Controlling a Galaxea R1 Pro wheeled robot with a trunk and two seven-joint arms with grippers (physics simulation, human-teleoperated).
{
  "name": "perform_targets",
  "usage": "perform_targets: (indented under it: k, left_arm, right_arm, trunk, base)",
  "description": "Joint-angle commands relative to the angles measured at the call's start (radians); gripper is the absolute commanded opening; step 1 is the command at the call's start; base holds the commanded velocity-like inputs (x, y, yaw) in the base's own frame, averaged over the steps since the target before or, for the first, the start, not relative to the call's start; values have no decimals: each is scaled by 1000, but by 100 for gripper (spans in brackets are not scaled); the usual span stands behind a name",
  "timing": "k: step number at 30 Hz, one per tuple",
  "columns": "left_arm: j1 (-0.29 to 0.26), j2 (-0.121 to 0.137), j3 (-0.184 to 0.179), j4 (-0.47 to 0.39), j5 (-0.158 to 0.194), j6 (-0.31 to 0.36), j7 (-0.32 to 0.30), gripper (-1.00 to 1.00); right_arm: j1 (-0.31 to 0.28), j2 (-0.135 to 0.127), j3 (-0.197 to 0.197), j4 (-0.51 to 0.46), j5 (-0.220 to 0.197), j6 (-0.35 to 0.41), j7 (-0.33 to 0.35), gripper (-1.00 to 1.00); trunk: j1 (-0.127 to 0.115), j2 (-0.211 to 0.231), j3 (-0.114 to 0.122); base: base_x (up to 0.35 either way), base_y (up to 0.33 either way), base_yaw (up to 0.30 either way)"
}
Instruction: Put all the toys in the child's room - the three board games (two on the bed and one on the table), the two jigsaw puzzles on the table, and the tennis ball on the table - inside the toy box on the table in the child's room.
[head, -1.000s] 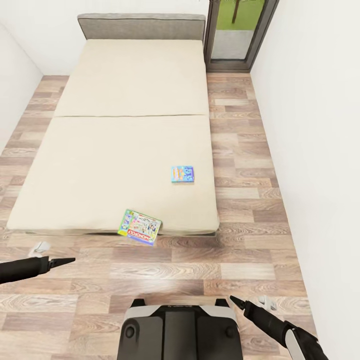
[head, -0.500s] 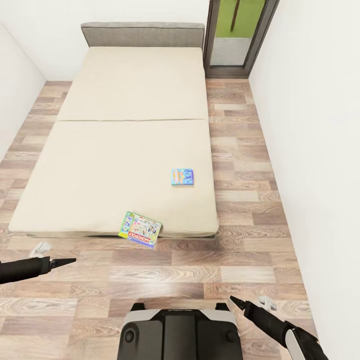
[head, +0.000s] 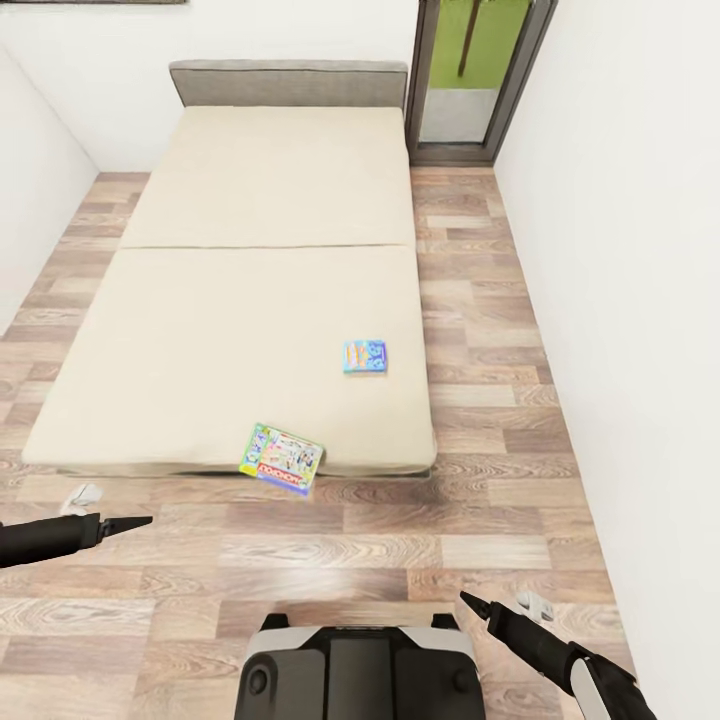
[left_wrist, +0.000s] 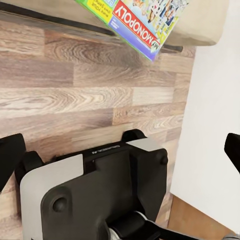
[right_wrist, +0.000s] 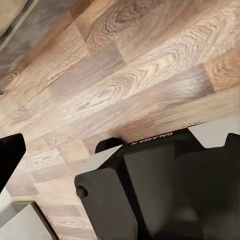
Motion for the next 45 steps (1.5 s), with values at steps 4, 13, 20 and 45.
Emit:
perform_targets:
  k: [4, 13, 20, 45]
  left_arm:
    - [-1, -1, 5, -1, -11, 10, -9, 100]
    - [-1, -1, 1, -1, -10, 10, -9, 100]
    - [-1, -1, 0, -1, -10, 10, -9, 100]
    - [-1, -1, -2, -1, -9, 10, -10, 100]
  right_arm:
    - [0, 0, -2, 0, -7, 8, 2, 100]
    - [0, 1, -1, 0, -7, 7, 2, 100]
    - [0, 1, -1, 0, -7, 7, 2, 100]
    - [0, 2, -1, 0, -7, 7, 1, 100]
  trunk:
    - [0, -2, 5]
    - [0, -2, 20]
    - [0, -2, 31]
    - [0, -2, 71]
  base:
    - [-195, 0, 0]
    - [-34, 0, 0]
    - [-1, 0, 0]
    - [-40, 0, 0]
